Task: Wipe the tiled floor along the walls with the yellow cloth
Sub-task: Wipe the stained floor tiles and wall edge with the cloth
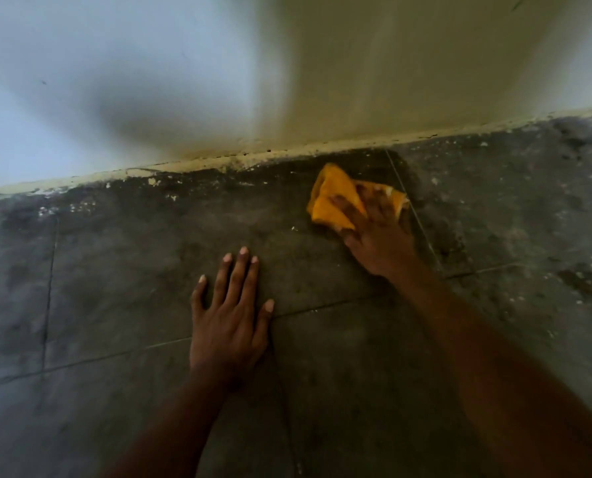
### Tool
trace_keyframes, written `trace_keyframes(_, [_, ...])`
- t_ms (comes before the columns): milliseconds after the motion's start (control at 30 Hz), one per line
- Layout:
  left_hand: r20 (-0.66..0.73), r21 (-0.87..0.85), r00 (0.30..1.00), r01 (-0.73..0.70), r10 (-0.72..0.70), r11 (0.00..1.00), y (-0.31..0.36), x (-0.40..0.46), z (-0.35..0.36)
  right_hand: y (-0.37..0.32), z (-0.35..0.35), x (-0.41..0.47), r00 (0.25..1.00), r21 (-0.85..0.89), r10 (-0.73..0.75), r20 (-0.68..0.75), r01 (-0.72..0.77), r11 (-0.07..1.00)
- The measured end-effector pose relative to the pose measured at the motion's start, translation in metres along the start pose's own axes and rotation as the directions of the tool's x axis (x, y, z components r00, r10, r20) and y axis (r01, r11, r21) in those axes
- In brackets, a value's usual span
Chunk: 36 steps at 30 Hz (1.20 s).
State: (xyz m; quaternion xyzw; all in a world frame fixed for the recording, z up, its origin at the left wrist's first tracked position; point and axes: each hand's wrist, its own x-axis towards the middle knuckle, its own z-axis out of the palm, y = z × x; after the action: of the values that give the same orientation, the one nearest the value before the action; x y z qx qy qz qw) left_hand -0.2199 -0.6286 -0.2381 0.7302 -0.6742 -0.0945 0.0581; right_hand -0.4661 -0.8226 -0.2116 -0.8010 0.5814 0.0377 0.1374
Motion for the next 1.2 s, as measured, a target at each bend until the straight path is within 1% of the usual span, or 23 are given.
trace_keyframes(33, [0.0, -0.005, 1.0, -0.001, 0.001, 1.0, 0.0, -0.001, 0.001, 0.019, -0.004, 0.004, 0.994, 0.026, 0.112, -0.009, -0.112, 0.993])
trace_keyframes(100, [-0.024, -0.004, 1.0, -0.008, 0.008, 1.0, 0.001, 0.001, 0.003, 0.043, -0.015, 0.026, 0.921, 0.133, 0.385, -0.049, -0.376, 0.917])
trace_keyframes(133, [-0.031, -0.002, 1.0, -0.003, 0.003, 1.0, 0.0, 0.0, 0.003, 0.042, -0.017, 0.041, 0.875, 0.211, 0.481, -0.055, -0.46, 0.862])
trace_keyframes(200, [-0.045, -0.002, 0.999, -0.003, 0.003, 1.0, 0.0, -0.001, 0.005, 0.028, -0.016, 0.06, 0.829, 0.288, 0.556, -0.057, -0.52, 0.804])
trace_keyframes(267, [-0.043, -0.005, 0.999, -0.002, 0.001, 1.0, -0.002, 0.0, 0.005, 0.013, -0.009, 0.057, 0.884, 0.248, 0.465, -0.045, -0.441, 0.863])
trace_keyframes(333, [-0.03, -0.021, 1.0, -0.011, 0.01, 1.0, -0.001, 0.0, 0.003, 0.014, 0.004, 0.019, 0.966, 0.132, 0.246, -0.085, -0.234, 0.963])
trace_keyframes(367, [-0.04, -0.025, 0.999, -0.01, 0.009, 1.0, -0.001, -0.001, 0.003, 0.019, 0.012, -0.009, 0.983, 0.068, 0.146, -0.11, -0.139, 0.988])
trace_keyframes(400, [-0.047, -0.023, 0.999, -0.011, 0.01, 1.0, -0.001, 0.0, 0.003, 0.027, 0.019, -0.041, 0.985, 0.033, 0.1, -0.14, -0.097, 0.995])
trace_keyframes(433, [-0.046, -0.024, 0.999, -0.012, 0.011, 1.0, -0.001, 0.0, 0.003, 0.041, 0.025, -0.068, 0.98, 0.023, 0.107, -0.166, -0.104, 0.994])
trace_keyframes(500, [-0.048, -0.024, 0.999, -0.016, 0.015, 1.0, -0.002, -0.001, 0.004, 0.069, 0.021, -0.088, 0.942, 0.067, 0.274, -0.194, -0.266, 0.962])
trace_keyframes(567, [-0.055, -0.007, 0.998, -0.017, 0.017, 1.0, -0.002, 0.0, 0.005, 0.078, 0.018, -0.067, 0.85, 0.188, 0.49, -0.192, -0.458, 0.869])
trace_keyframes(600, [-0.052, -0.003, 0.998, -0.018, 0.018, 1.0, -0.001, 0.001, 0.004, 0.071, 0.016, -0.053, 0.809, 0.251, 0.559, -0.184, -0.511, 0.822])
trace_keyframes(633, [-0.056, 0.0, 0.998, -0.016, 0.016, 1.0, 0.001, 0.0, 0.002, 0.058, 0.016, -0.045, 0.794, 0.284, 0.584, -0.17, -0.528, 0.801])
trace_keyframes(667, [-0.06, 0.001, 0.998, -0.013, 0.013, 1.0, 0.002, 0.0, 0.001, 0.04, 0.018, -0.042, 0.811, 0.285, 0.565, -0.151, -0.511, 0.811])
trace_keyframes(700, [-0.055, 0.004, 0.998, -0.01, 0.01, 1.0, 0.002, 0.0, -0.001, 0.022, 0.024, -0.048, 0.854, 0.257, 0.502, -0.139, -0.458, 0.851])
trace_keyframes(767, [-0.038, -0.008, 0.999, -0.005, 0.004, 1.0, 0.002, 0.0, -0.002, -0.004, 0.041, -0.084, 0.938, 0.131, 0.304, -0.168, -0.285, 0.95])
trace_keyframes(833, [-0.048, -0.028, 0.999, -0.021, 0.019, 0.999, 0.001, -0.001, -0.001, -0.003, 0.056, -0.14, 0.963, 0.047, 0.185, -0.195, -0.179, 0.983])
trace_keyframes(900, [-0.068, -0.042, 0.997, -0.032, 0.029, 0.999, -0.001, 0.0, 0.002, 0.022, 0.063, -0.175, 0.955, 0.037, 0.206, -0.216, -0.202, 0.979])
trace_keyframes(967, [-0.09, -0.053, 0.995, -0.037, 0.032, 0.998, -0.004, 0.001, 0.005, 0.056, 0.055, -0.167, 0.893, 0.112, 0.373, -0.251, -0.356, 0.928])
trace_keyframes(1033, [-0.112, -0.056, 0.993, -0.044, 0.038, 0.997, -0.006, 0.001, 0.008, 0.077, 0.049, -0.132, 0.803, 0.238, 0.55, -0.229, -0.502, 0.831])
trace_keyframes(1067, [-0.118, -0.067, 0.992, -0.05, 0.041, 0.997, -0.006, 0.001, 0.007, 0.077, 0.047, -0.117, 0.794, 0.257, 0.57, -0.211, -0.518, 0.816])
trace_keyframes(1133, [-0.122, -0.07, 0.991, -0.055, 0.046, 0.996, -0.005, -0.001, 0.004, 0.06, 0.052, -0.113, 0.851, 0.237, 0.496, -0.172, -0.453, 0.859])
trace_keyframes(1200, [-0.121, -0.078, 0.992, -0.041, 0.031, 0.996, -0.001, -0.005, -0.002, 0.038, 0.062, -0.154, 0.938, 0.151, 0.317, -0.137, -0.297, 0.943])
